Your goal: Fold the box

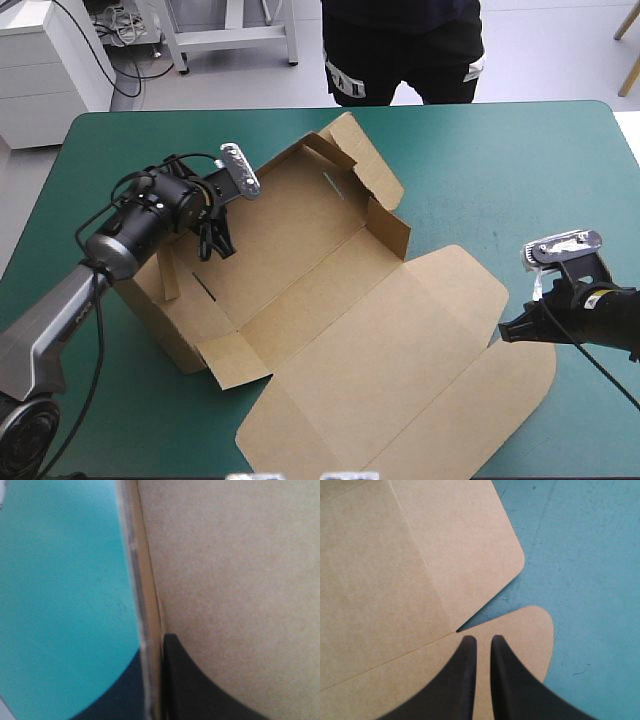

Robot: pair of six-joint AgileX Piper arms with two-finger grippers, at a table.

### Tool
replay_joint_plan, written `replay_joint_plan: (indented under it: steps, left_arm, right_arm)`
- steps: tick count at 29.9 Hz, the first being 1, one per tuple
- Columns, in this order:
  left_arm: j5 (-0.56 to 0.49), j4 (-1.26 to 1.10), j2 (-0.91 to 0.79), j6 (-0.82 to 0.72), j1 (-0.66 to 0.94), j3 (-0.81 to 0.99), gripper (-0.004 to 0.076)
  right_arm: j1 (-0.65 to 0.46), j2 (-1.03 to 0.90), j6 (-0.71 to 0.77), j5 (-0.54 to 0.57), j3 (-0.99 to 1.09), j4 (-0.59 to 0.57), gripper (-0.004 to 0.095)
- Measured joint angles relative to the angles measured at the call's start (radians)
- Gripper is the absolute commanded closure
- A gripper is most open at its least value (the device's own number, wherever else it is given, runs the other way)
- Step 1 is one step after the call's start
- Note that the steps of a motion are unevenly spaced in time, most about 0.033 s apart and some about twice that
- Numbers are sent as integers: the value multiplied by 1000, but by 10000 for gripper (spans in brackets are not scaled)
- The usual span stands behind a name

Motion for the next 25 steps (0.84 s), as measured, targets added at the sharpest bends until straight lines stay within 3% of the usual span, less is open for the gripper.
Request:
replay_joint_plan:
  steps: [6,13,25]
  left_arm:
    - [-94,227,40,-126,-142,-5,732]
    - [-219,405,51,-167,-255,-5,732]
    - [-250,681,51,-372,-412,-5,732]
  right_arm:
    - [0,0,0,8,0,0,821]
    - [0,0,0,8,0,0,822]
    - [0,0,0,8,0,0,821]
